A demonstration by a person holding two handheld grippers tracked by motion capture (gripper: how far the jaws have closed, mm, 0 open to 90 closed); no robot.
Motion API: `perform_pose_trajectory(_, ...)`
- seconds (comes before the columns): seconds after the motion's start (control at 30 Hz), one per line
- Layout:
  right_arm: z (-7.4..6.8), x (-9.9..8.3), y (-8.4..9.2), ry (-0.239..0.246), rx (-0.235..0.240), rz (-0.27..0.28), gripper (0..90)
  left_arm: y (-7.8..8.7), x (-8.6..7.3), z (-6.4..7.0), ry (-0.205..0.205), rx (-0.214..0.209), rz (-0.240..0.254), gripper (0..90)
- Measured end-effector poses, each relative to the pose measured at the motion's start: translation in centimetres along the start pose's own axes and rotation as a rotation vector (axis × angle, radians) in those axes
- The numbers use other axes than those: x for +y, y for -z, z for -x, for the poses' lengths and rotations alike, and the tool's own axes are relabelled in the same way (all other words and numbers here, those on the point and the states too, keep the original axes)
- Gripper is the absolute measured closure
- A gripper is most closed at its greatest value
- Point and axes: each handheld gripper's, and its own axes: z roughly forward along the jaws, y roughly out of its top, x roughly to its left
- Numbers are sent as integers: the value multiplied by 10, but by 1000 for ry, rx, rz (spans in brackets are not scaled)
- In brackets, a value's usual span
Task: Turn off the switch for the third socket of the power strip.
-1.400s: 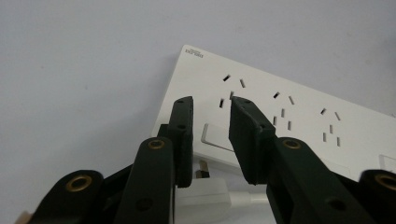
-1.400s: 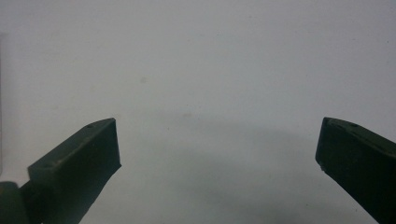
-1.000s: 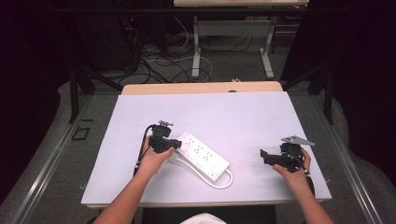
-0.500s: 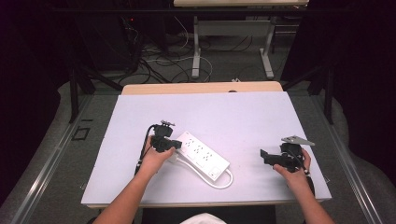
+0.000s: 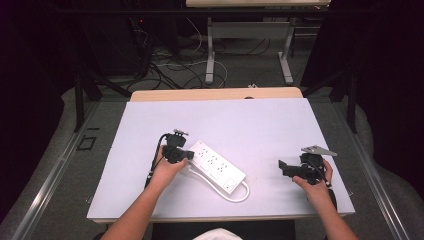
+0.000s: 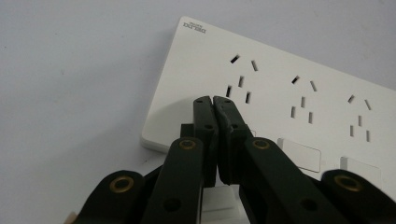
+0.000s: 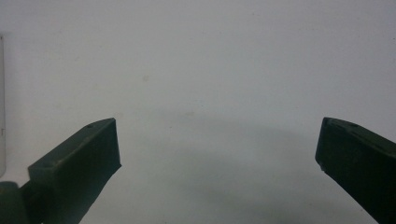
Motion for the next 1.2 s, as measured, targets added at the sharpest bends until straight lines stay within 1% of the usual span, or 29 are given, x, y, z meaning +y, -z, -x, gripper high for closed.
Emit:
perform_pose_trajectory(0.3, 0, 0, 0, 0, 0, 0, 0, 0, 0, 0, 1, 2, 5, 897)
perform_pose_trajectory(0.37, 0, 0, 0, -3, 0, -3, 0, 0, 0, -1, -11, 3, 2, 897)
perform_pose_trajectory(0.47, 0, 0, 0, -3, 0, -2, 0, 0, 0, 0, 1, 2, 5, 897)
perform_pose_trajectory(0.6, 0, 0, 0, 1, 1, 1, 0, 0, 0, -1, -3, -1, 0, 897)
perform_pose_trajectory(0.67, 0, 0, 0, -3, 0, -3, 0, 0, 0, -1, -7, 4, 2, 897)
perform_pose_trajectory(0.73, 0, 0, 0, -1, 2, -1, 0, 0, 0, -1, -3, 1, 4, 897)
perform_pose_trajectory(0.8, 0, 0, 0, 0, 3, 0, 0, 0, 0, -2, -12, -1, 2, 897)
perform_pose_trajectory(0.87, -1, 0, 0, -4, 2, -3, 0, 0, 0, -1, -2, -3, 4, 898)
perform_pose_trajectory(0.93, -1, 0, -1, -6, -4, 4, 0, 0, 0, -1, -3, -5, 3, 899)
perform_pose_trajectory(0.97, -1, 0, 0, -4, 5, -2, 0, 0, 0, -1, -3, -3, 6, 899)
perform_pose_trajectory(1.07, -1, 0, 0, -4, 5, -2, 0, -1, 0, -1, 2, -4, 10, 899)
perform_pose_trajectory(1.1, -1, 0, 0, -4, 5, -2, 0, -1, 0, -2, -7, 0, 5, 900)
perform_pose_trajectory(1.13, -1, 0, 0, -7, 5, -3, 0, -1, 0, -2, -7, 0, 5, 900)
perform_pose_trajectory(1.17, -1, 0, 0, -7, 5, -3, 0, -2, -1, -2, 8, -1, -2, 900)
perform_pose_trajectory(1.2, -1, 0, 0, -7, 3, -2, 0, -2, -1, -2, 6, -1, 0, 900)
